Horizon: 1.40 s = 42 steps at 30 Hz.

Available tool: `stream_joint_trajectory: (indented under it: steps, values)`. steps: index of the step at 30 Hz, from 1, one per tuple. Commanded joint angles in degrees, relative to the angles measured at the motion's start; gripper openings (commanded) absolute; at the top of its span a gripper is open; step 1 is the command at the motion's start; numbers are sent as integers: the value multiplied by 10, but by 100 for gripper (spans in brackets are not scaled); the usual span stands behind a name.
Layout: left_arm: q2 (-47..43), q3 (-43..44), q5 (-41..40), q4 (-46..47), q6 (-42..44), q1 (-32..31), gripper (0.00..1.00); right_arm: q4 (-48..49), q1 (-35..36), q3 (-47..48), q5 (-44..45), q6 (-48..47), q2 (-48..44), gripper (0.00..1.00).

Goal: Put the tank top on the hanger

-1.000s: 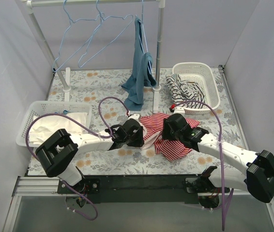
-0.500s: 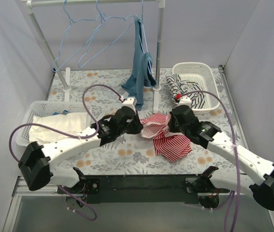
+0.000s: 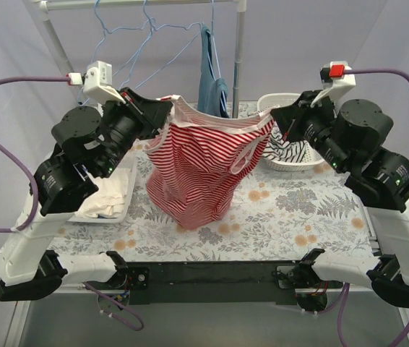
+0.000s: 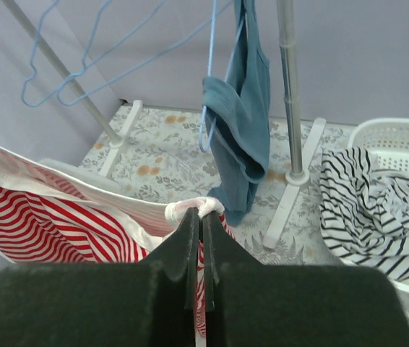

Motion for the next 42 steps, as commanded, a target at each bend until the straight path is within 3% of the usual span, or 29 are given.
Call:
stream_joint_trajectory:
  steps: [1, 5, 9, 10, 12, 13, 14, 16, 17, 19, 20, 21, 22, 25, 28, 30, 35, 38, 42]
  values:
    - [40, 56, -49, -82, 44, 1, 0, -44, -15, 88, -56, -47, 52, 1]
    - [30, -4, -57, -82, 30, 2, 0, -64, -23, 96, -122, -43, 84, 1]
    - [-26, -154, -42, -53, -21, 2, 0, -55, -28, -7, -163, -25, 58, 1]
    - [-38, -224, -36, -37, -32, 3, 0, -32, -28, -86, -178, -19, 37, 1]
    - [-62, -291, -18, -26, -71, 2, 0, -8, -29, -174, -215, 3, 17, 1]
    - [-68, -323, -8, -12, -84, 2, 0, 11, -28, -276, -234, 11, 8, 1]
    - [-77, -397, 7, 6, -91, 3, 0, 44, -28, -321, -244, 34, -6, 1]
    - [-91, -458, 49, 58, -104, 3, 1, 97, -28, -453, -269, 54, -18, 1]
    - [-93, -502, 62, 72, -105, 4, 12, 137, -28, -486, -277, 65, -25, 1]
    - [-94, -516, 78, 89, -97, 6, 20, 160, -27, -525, -280, 86, -24, 1]
    - [-94, -514, 80, 90, -90, 6, 24, 165, -27, -547, -276, 88, -25, 16]
    - [-96, -496, 83, 89, -80, 7, 39, 168, -27, -553, -273, 90, -28, 25]
    - [-99, -483, 84, 84, -71, 6, 48, 168, -27, -557, -265, 89, -37, 42]
    - [-108, -416, 82, 73, -27, 7, 57, 168, -27, -556, -246, 88, -72, 61]
    - [-112, -326, 57, 70, 26, 6, 62, 158, -27, -548, -222, 95, -109, 64]
    - [-95, -276, -10, 75, 82, 6, 64, 159, -27, -550, -205, 99, -126, 64]
    - [-12, -72, -100, 121, 228, 27, 67, 176, -27, -551, -205, 97, -148, 64]
    - [65, 46, -58, 100, 273, 83, 72, 178, -27, -543, -214, 87, -142, 64]
    - [163, 171, 117, 40, 244, 267, 73, 183, -27, -536, -237, 78, -133, 64]
